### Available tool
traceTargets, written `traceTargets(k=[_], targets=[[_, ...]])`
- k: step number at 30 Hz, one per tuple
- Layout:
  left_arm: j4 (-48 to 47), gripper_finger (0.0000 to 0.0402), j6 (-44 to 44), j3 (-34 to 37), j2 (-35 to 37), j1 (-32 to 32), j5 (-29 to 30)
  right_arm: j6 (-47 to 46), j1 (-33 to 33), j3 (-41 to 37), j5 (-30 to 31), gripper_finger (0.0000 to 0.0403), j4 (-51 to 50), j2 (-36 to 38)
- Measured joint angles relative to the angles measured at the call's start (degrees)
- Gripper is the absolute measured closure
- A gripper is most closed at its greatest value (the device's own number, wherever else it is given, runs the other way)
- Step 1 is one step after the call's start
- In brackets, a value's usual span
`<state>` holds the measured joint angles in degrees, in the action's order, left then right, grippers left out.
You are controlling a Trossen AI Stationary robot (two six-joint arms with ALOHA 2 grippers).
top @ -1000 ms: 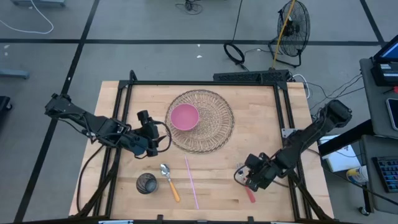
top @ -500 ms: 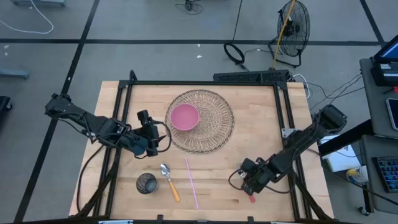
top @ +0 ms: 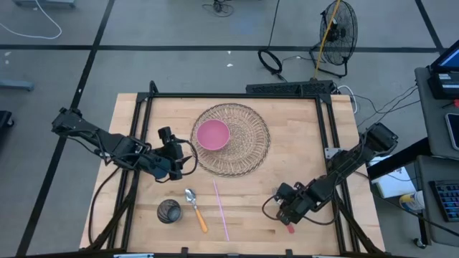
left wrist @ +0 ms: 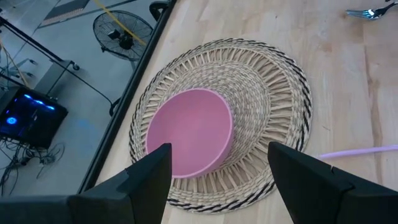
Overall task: Pick & Place Utensil
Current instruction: Put the pink fork on the pink bowl on the brown placemat
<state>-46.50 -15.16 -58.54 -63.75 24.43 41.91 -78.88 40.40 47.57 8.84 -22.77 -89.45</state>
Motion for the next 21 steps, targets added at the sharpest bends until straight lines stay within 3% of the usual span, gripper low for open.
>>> traceTargets(k=[6, 14, 21], targets=[[0.00, 0.0131, -0.04, 0.00, 0.00, 0.00, 0.00, 1.72, -1.17, 0.15, -3.19, 0.0273, 1.41, -4.08], [-0.02, 0.0131, -0.01, 0.00, 0.00, 0.00, -0.02, 1.99, -1.29, 0.11, -2.60, 0.0275, 1.03, -4.09], [0.00, 0.0131, -0.06, 0.00, 0.00, -0.01, -0.01, 2.60, -1.29, 0.07, -1.82, 0.0327, -0.70, -4.22]])
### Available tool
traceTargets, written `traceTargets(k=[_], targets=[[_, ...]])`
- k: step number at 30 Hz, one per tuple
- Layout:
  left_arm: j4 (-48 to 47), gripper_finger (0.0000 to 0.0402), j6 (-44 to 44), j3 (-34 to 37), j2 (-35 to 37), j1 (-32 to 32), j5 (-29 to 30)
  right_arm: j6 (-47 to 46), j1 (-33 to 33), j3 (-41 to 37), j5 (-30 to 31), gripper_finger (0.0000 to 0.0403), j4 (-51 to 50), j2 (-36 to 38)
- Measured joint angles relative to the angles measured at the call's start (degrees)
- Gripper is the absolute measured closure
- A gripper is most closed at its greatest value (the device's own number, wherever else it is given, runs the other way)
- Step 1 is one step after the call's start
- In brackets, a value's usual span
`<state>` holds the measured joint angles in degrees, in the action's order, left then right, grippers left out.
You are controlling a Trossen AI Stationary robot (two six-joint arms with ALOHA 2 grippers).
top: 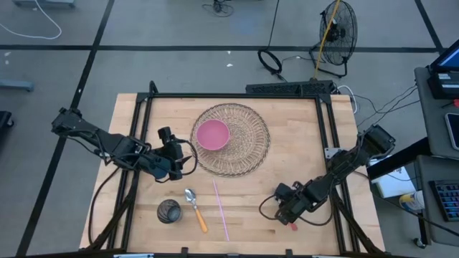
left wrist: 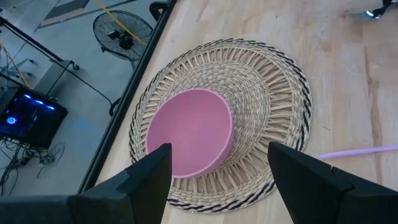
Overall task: Pick & Place Utensil
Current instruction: Put the pink fork on the pink bowl on the brown placemat
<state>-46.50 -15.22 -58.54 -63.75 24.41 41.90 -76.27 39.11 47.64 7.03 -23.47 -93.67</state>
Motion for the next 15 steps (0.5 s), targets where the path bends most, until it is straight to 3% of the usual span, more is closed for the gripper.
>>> traceTargets(k=[7, 15], targets=[[-0.02, 0.0131, 0.00, 0.00, 0.00, 0.00, 0.00, 6.57, -0.47, -0.07, 0.39, 0.0391, 0.41, 0.02], [-0.02, 0.0131, -0.35, 0.00, 0.02, -0.01, 0.01, 17.54, -4.37, -0.17, 0.24, 0.0374, 2.77, -0.11]])
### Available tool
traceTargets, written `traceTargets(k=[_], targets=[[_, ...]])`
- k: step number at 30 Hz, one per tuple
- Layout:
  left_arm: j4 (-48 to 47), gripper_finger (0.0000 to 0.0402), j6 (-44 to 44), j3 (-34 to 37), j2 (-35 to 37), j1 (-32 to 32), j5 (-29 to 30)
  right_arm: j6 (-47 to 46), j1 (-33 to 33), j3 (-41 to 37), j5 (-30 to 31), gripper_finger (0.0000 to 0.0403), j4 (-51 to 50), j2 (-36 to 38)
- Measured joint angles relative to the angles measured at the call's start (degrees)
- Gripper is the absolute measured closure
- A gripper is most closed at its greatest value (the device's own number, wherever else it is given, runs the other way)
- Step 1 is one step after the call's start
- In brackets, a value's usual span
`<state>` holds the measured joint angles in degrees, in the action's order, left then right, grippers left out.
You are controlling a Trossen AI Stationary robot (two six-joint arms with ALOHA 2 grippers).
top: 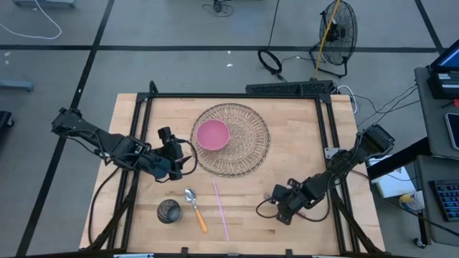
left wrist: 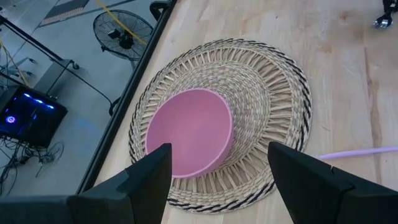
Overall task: Pick & Place Utensil
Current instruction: Put the pink fork on the pink bowl on the brown placemat
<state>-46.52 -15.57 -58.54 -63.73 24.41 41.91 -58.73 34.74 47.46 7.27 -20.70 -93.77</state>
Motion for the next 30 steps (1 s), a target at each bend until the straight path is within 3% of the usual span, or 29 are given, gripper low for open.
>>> traceTargets(k=[13, 25, 30], targets=[[-0.01, 0.0131, -0.13, 0.00, 0.01, 0.01, 0.02, 20.69, -9.22, -0.20, 2.60, 0.0389, 18.38, -0.33], [-0.02, 0.0131, -0.55, 0.00, 0.03, 0.02, 0.02, 33.78, -17.75, 0.15, -2.87, 0.0388, 38.28, -3.11], [-0.07, 0.0131, -0.64, 0.00, 0.02, 0.01, 0.02, 36.23, -18.68, 5.70, -6.40, 0.0387, 37.74, -9.12]])
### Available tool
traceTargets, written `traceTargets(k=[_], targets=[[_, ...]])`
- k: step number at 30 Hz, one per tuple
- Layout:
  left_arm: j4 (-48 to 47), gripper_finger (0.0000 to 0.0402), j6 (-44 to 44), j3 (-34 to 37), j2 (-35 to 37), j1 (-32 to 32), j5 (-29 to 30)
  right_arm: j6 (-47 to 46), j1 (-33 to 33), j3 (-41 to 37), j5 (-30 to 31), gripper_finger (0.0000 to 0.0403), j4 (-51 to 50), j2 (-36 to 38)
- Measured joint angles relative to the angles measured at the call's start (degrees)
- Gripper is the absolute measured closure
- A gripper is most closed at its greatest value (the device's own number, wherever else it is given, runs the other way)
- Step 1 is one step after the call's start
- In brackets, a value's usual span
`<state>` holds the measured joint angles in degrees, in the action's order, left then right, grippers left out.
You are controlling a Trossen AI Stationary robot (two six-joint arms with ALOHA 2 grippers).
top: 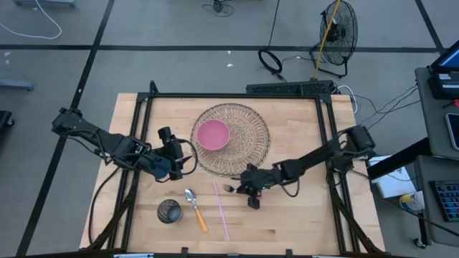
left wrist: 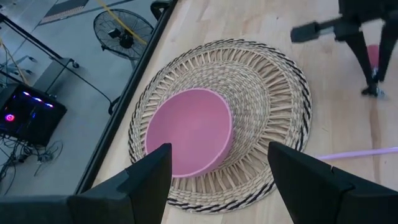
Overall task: Pick & Place Utensil
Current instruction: Put the pink fork on the pink bowl on the brown placemat
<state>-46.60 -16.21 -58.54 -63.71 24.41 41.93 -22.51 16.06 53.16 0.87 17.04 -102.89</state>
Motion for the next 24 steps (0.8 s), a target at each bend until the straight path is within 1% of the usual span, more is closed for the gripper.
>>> traceTargets(k=[2, 6, 11, 16, 21, 24], targets=[[-0.10, 0.0131, -0.04, 0.00, -0.01, 0.01, -0.03, 0.94, -0.32, 2.75, -1.23, 0.0387, -0.38, -2.60], [-0.34, 0.0131, -0.49, 0.00, -0.01, 0.01, -0.84, 0.82, -1.09, 5.96, -1.11, 0.0384, -4.60, -5.04], [-0.41, 0.0131, -0.61, 0.00, -0.04, 0.01, -1.40, -1.02, -2.21, 6.85, -1.25, 0.0374, -4.85, -6.40], [-0.38, 0.0131, -0.62, 0.00, -0.01, 0.06, -1.46, -1.71, -2.61, 6.78, -2.72, 0.0370, -5.76, -6.56], [-0.34, 0.0131, -0.67, 0.00, -0.01, 0.06, -1.54, -0.65, -2.24, 6.78, -6.79, 0.0374, -5.76, -6.54], [-0.23, 0.0131, -0.75, 0.00, -0.01, 0.06, -1.57, -0.23, -2.08, 6.78, -6.90, 0.0375, -6.40, -6.51]])
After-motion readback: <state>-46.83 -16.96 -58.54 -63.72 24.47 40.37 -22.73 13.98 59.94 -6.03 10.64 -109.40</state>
